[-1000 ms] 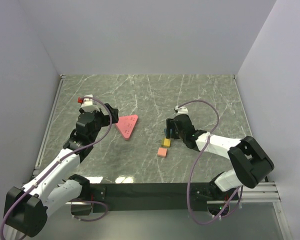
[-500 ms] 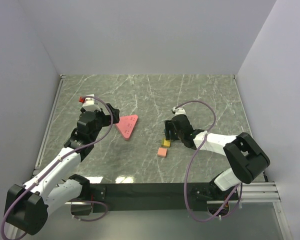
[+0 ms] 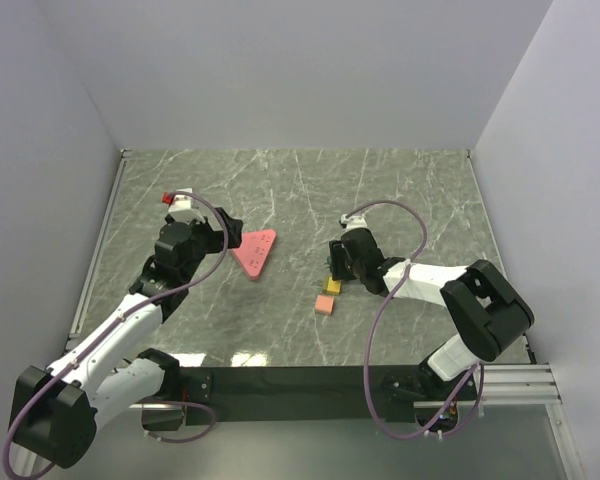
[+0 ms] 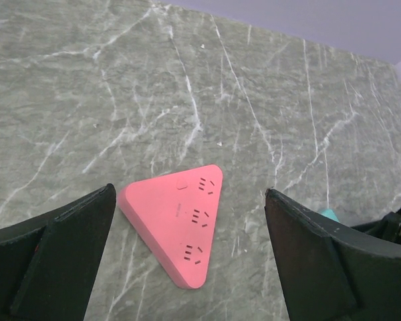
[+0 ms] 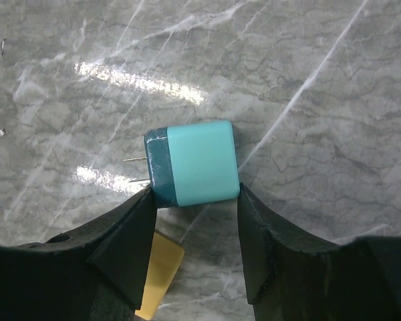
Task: Insert the plug
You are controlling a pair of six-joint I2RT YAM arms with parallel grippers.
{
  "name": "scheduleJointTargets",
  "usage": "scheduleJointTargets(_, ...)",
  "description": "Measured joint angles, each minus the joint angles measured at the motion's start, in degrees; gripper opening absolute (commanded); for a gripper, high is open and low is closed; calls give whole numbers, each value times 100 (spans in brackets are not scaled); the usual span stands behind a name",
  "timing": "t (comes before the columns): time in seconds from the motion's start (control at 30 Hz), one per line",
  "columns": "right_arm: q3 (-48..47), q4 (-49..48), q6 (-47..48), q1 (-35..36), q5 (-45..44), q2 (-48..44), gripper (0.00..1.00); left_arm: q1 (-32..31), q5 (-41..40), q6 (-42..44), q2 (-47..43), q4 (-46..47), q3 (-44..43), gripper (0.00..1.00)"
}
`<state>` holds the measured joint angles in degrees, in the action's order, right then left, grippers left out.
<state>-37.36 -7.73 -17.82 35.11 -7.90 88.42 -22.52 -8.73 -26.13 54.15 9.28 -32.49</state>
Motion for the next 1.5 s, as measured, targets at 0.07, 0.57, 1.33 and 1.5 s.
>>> scheduleJointTargets(0.07, 0, -33, 22, 0, 7, 4, 34, 0, 101, 13, 46, 39, 0, 99)
scheduleJointTargets(0.57, 0, 7, 74, 424, -2, -492, 7, -205, 1388, 28, 1027, 990, 0, 99)
scheduleJointTargets(1.33, 417, -629, 295, 1425, 155, -2341, 7, -1287, 2616, -509, 1801, 2210, 0, 97)
scheduleJointTargets(1.5, 420, -693, 343, 1482, 133, -2361, 7, -1427, 2789, -603, 1950, 2308, -22, 96)
